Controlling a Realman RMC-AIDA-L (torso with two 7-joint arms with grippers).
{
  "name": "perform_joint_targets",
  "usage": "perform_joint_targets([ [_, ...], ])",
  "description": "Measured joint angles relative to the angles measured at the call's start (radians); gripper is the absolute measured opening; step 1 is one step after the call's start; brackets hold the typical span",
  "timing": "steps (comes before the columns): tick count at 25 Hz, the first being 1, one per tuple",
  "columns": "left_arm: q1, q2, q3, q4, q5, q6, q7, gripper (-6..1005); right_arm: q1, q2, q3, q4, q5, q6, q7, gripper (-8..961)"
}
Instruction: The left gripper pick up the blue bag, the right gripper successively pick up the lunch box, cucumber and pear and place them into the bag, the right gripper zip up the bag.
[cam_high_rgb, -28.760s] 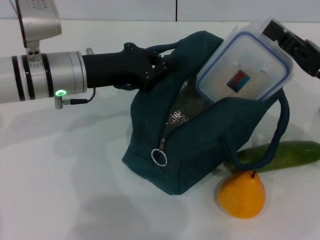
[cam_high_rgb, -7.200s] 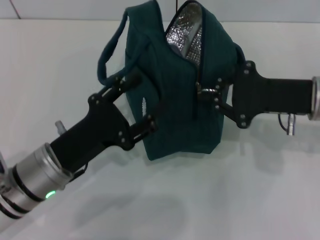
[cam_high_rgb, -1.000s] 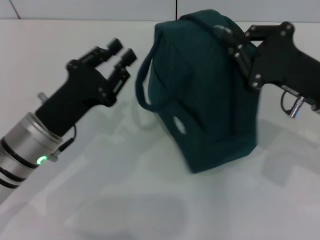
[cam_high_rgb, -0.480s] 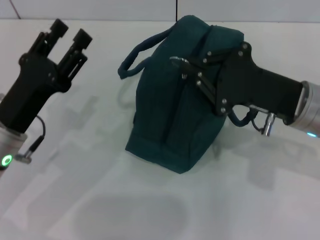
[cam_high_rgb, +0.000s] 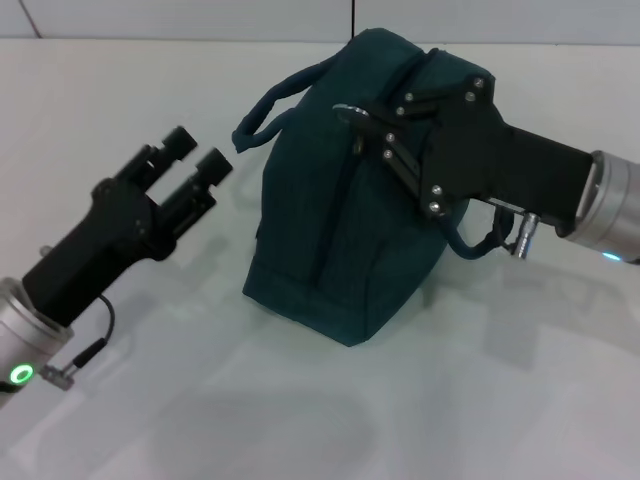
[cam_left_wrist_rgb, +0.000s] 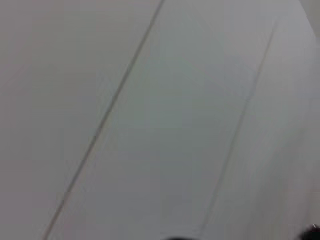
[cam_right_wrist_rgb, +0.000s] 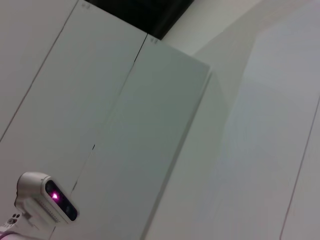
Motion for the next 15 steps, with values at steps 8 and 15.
perform_joint_targets([
  [8, -0.008, -0.009, 0.030, 0.051, 0.074, -0.009, -0.002, 680, 0.010, 0.000, -0.008, 0.000, 0.001, 0.030, 0.005, 16],
  [15, -0.051, -0.019, 0.030, 0.061, 0.117, -0.045, 0.001, 679, 0.011, 0.000, -0.010, 0.000, 0.008, 0.033, 0.006, 16],
])
